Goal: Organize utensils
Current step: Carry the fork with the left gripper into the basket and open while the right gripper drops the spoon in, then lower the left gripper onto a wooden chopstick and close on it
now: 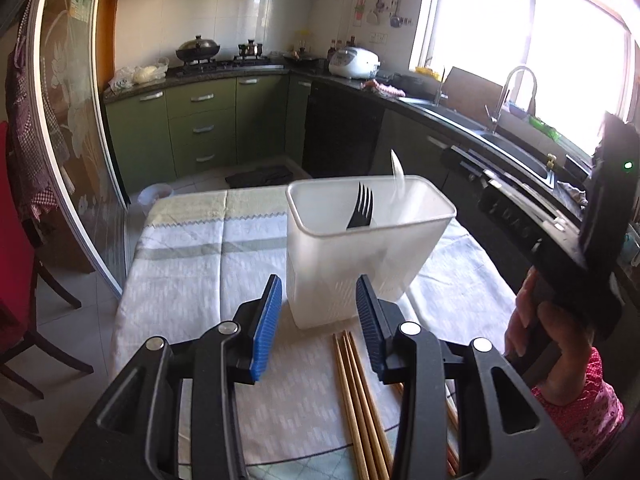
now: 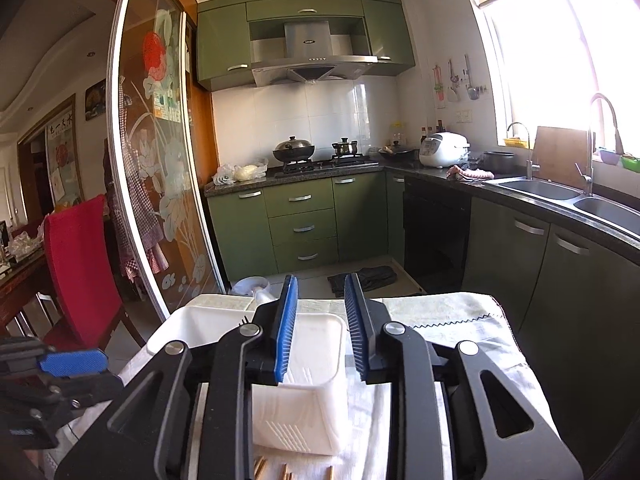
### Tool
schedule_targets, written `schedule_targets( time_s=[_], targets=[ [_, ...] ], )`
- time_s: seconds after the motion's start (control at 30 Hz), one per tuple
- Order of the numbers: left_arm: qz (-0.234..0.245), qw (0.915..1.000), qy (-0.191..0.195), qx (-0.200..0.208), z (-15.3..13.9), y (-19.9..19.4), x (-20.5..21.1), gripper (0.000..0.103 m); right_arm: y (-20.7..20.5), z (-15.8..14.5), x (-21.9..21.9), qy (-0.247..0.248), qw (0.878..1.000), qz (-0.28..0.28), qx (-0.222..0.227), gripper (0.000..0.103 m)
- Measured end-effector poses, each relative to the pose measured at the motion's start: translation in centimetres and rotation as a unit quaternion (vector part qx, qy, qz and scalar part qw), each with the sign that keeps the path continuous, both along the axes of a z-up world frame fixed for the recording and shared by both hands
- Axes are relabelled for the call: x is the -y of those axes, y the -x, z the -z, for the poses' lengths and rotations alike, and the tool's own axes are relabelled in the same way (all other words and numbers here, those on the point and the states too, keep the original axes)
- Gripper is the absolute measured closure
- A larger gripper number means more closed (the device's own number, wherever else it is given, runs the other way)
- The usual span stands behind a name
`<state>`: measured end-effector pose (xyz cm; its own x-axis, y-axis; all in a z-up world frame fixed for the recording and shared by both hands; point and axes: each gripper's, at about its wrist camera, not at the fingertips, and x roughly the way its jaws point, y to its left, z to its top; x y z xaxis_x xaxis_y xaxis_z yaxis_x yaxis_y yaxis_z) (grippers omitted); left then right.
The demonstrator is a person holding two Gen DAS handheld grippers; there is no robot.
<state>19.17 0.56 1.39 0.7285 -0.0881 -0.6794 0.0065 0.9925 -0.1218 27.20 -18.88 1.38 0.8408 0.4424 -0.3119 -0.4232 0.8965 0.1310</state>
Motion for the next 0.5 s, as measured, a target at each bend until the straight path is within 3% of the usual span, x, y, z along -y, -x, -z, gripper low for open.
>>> schedule_targets(
  time_s=[0.1, 0.27, 0.5],
  targets=[
    [0.012, 0.9974, 0.007, -0.07, 2.4, 0.0, 0.8, 0.066, 2.4, 0.1, 2.5, -0.017, 1.0, 0.001, -0.008, 0.076],
    [0.029, 0.9848, 0.003, -0.171, 7.0, -0.8, 2.7, 0.066, 6.6, 1.6, 7.1, -0.022, 0.999, 0.016, -0.032, 0.073],
    [0.011, 0.9693, 0.007, -0.245, 10.9, -2.5, 3.3, 0.071, 10.4, 4.3, 12.3, -0.065, 0.994, 0.022, -0.087, 0.068]
  ],
)
